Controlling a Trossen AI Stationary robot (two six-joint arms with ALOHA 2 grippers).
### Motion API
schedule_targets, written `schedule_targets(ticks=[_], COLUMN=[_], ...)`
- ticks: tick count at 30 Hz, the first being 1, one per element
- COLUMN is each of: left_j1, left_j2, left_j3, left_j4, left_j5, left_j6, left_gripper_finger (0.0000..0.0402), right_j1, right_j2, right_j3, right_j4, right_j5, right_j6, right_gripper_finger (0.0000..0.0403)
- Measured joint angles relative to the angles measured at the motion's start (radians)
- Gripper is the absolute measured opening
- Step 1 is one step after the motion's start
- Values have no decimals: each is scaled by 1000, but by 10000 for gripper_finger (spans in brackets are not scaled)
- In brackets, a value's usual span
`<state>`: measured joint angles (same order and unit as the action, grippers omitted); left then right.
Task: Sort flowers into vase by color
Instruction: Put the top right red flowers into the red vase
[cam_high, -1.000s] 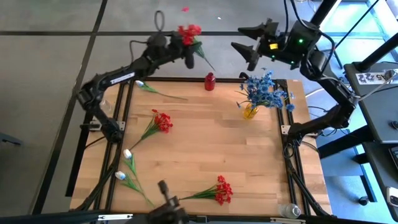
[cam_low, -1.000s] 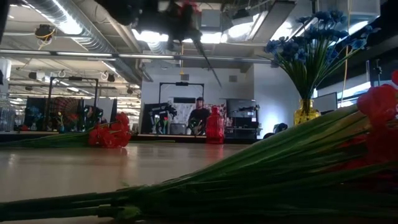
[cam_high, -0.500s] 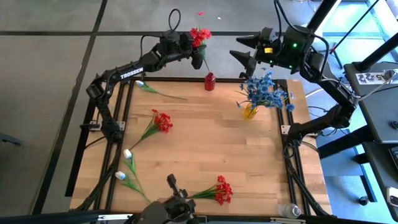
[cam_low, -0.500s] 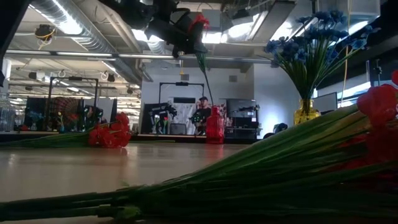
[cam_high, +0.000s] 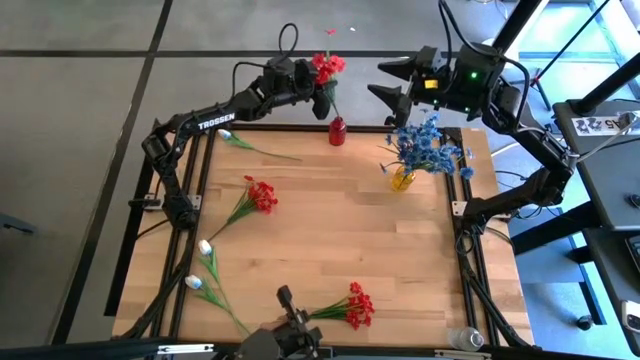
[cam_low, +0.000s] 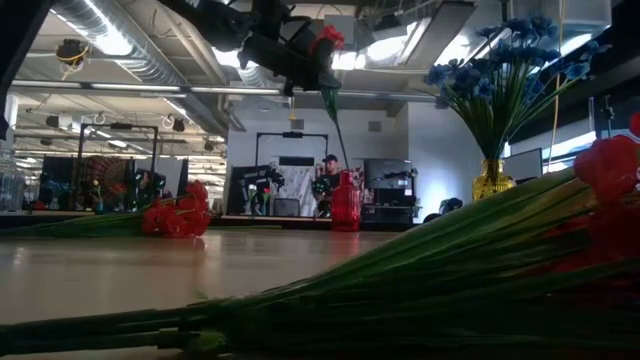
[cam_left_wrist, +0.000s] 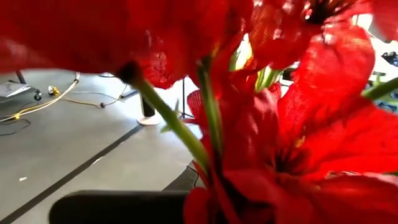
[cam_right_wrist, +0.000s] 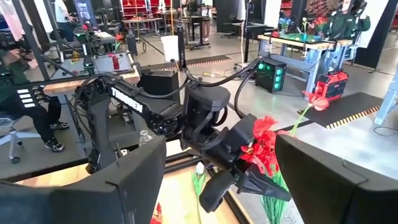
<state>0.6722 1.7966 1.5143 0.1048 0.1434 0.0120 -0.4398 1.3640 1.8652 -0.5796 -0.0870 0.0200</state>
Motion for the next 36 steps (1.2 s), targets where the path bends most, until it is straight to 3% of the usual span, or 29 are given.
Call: schedule_targets(ticks=[10,19,22,27,31,36], left_j1=[-9,-12,0,20,5,6], left_j2=[21,23,31,127,219,243], left_j3=[-1,138,195,279,319,343], left_j4=[-49,-316,-342,-354,-366,-361], left_j5=[-21,60,66,158,163,127], left_j6=[-32,-10,-12,-149,-214,-264], left_gripper_finger=[96,173,186,193,194,194], right_j1=[16,14,14,14,14,15], right_j2=[0,0,0,0,0,-1], right_j3=[0,0,0,0,0,0], right_j4=[-30,-32,-33,-34,-65,-132], right_j5=[6,7,7,4,0,0], right_j6=[3,2,-2,-1,9,34], right_gripper_finger=[298,298,298,298,298,298])
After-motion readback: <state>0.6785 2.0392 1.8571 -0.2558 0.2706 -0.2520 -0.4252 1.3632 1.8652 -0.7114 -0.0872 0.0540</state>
